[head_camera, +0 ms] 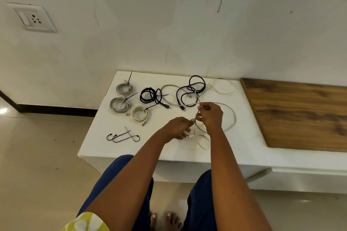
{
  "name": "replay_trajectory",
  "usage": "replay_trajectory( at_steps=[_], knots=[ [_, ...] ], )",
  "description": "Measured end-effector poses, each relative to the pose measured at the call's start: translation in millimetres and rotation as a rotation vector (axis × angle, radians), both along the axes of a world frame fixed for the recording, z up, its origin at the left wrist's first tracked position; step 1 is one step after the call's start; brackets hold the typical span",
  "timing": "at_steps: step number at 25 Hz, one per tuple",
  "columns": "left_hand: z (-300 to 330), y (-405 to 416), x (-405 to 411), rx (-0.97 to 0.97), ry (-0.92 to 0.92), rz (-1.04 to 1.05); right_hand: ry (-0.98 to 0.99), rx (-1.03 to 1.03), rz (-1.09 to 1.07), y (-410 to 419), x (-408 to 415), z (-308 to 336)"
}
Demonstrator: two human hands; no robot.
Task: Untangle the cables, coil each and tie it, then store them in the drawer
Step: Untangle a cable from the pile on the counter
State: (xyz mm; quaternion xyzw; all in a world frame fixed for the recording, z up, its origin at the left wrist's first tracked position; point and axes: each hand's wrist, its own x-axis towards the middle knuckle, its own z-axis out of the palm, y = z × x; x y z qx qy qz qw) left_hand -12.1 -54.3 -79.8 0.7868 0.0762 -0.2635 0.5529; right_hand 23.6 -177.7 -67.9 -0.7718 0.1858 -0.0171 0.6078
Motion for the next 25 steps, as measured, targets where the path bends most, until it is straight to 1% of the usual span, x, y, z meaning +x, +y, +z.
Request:
replay_trajectory(
  at_steps=[2,4,6,8,10,12,13,14,17,18,20,22,23,25],
  knots=[
    [-1,4,-4,0.052,-0.033,-0.066,-0.046,0.087,-0.058,-3,-1,4],
    [-5,7,-6,0.153,-0.116,-0.127,-0.072,0.139,-0.103,-8,-3,6],
    [-7,7,-8,0.235,-0.2,-0.132,-0.088,0.136,-0.118,-13,-6,6],
    [-6,8,-9,0.238,-0.21,-0.108,-0.093,0.123,-0.109,-18,-9,5],
    [-7,9,-11,0.269,-0.248,-0.153,-0.063,0.121,-0.082,-22,-10,5],
    [-11,5,-13,0.342,-0.316,-0.218,-0.008,0.093,-0.047,-24,-9,5],
    [-14,3,-15,0.388,-0.343,-0.229,0.02,0.041,-0.019,-26,-9,5],
    [-15,0,-15,0.434,-0.371,-0.226,0.052,-0.06,0.028,-27,-9,3],
    [-16,3,-12,0.507,-0.453,-0.143,0.15,-0.502,0.221,-30,-15,0],
    [-13,6,-11,0.484,-0.477,-0.09,0.134,-0.603,0.277,-30,-16,0],
    [-5,14,-8,0.383,-0.515,0.023,0.005,-0.683,0.438,-28,-18,1],
    [6,21,-7,0.262,-0.528,0.075,-0.128,-0.634,0.618,-22,-20,5],
    [10,25,-7,0.209,-0.517,0.081,-0.164,-0.581,0.647,-17,-20,7],
    [16,32,-7,0.114,-0.447,0.074,-0.201,-0.442,0.589,-10,-20,9]
  ],
)
